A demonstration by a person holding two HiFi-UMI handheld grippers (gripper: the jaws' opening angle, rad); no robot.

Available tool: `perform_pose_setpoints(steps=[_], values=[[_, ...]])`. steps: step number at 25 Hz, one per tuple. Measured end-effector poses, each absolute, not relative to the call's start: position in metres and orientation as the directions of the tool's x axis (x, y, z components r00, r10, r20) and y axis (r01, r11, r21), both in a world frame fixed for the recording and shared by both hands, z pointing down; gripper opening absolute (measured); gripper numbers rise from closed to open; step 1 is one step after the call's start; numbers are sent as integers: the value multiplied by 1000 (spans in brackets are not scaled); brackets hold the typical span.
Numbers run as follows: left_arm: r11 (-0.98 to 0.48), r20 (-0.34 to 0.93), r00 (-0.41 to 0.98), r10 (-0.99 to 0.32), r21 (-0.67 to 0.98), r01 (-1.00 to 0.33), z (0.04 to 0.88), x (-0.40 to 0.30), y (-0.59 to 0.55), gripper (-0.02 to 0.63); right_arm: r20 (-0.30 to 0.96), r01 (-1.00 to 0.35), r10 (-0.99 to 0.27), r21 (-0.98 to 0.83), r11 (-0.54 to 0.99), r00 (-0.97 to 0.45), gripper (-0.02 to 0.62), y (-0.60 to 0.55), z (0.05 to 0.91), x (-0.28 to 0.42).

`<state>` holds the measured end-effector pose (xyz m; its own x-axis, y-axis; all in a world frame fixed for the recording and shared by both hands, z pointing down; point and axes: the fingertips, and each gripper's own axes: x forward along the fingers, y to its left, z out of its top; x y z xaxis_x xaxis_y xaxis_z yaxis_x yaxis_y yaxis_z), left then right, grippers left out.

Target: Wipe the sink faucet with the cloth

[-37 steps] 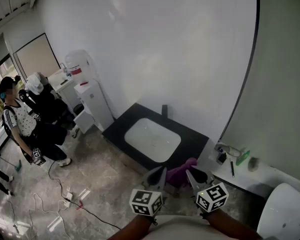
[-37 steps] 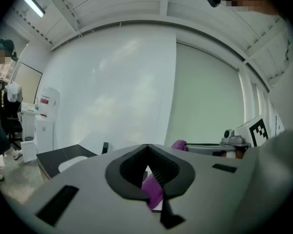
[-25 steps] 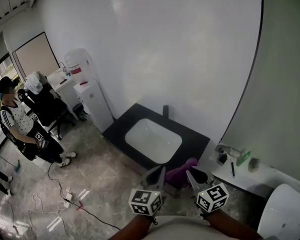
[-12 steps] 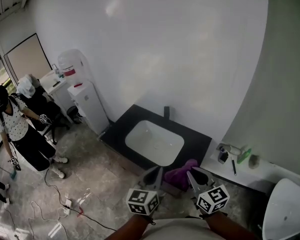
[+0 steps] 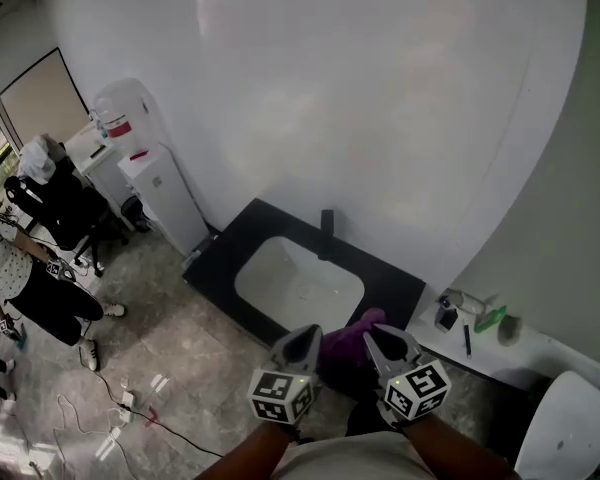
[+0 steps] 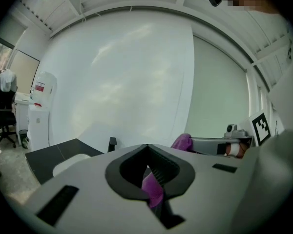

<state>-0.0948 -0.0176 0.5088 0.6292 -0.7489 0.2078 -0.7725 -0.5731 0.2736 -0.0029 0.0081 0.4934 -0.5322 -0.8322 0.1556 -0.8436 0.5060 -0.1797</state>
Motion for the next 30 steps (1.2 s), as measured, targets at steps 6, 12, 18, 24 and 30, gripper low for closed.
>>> perform_pose_setpoints(steps=[6, 12, 18, 24, 30], values=[[-502, 239, 559, -794, 262, -824, 527, -50, -121, 6, 214, -777, -747, -184, 602, -629, 31, -98, 520, 27], [-461, 273, 511, -815, 229, -857, 547, -29, -202, 6, 275, -687, -635, -168, 707, -722, 31, -191, 540, 36], [-455, 307, 517, -799, 252, -854, 570, -32, -242, 6, 333, -658, -595, -114, 744, -731, 31, -281, 556, 12], [-458, 335, 526, -782, 263, -849, 578, -51, -265, 6, 469, -696, -607, -23, 718, -641, 31, -385, 614, -24], [-447, 352, 521, -778, 273, -852, 588, -68, -273, 6, 550, -727, -608, 4, 687, -572, 31, -418, 665, -27]])
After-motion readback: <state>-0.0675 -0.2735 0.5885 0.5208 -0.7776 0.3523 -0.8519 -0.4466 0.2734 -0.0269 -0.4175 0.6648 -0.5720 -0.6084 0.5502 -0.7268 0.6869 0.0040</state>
